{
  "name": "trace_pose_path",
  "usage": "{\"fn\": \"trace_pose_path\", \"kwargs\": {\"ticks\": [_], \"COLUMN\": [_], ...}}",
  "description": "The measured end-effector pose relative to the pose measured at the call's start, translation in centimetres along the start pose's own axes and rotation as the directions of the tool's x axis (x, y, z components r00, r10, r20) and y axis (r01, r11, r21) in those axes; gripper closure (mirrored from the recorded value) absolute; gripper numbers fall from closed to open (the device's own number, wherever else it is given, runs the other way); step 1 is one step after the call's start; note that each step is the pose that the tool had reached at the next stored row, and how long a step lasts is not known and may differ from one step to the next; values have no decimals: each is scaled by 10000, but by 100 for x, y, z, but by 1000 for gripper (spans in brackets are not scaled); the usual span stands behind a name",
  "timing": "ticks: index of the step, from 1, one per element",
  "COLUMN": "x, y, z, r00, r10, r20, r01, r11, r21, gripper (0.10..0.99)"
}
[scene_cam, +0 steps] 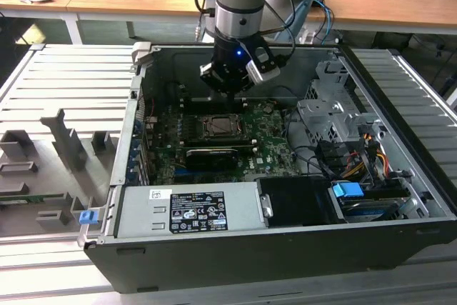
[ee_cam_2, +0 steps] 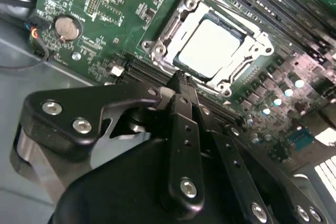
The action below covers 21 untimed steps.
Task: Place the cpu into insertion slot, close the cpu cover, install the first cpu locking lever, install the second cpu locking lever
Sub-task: 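Install the second cpu locking lever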
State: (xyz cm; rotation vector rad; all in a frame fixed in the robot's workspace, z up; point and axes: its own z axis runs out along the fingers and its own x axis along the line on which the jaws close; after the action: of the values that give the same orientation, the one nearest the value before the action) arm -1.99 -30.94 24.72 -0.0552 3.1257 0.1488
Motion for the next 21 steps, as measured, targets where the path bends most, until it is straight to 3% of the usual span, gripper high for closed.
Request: {"fn": "trace_pose_path", "kwargs": {"ticks": [2, 9, 14, 21], "x": [7, 24, 29, 62], "y": [-30, -373, -485, -654], "z": [-3, -35, 11, 16], "r00": [10000, 10000, 9999, 9998], "r10": [-1, 1, -146, -182], "r20": [0, 0, -18, -22], "r01": [1, -1, 146, 182], "r11": [10000, 10000, 9999, 9998], "r21": [-6, -14, -30, -32], "gripper": [980, 980, 980, 980]}}
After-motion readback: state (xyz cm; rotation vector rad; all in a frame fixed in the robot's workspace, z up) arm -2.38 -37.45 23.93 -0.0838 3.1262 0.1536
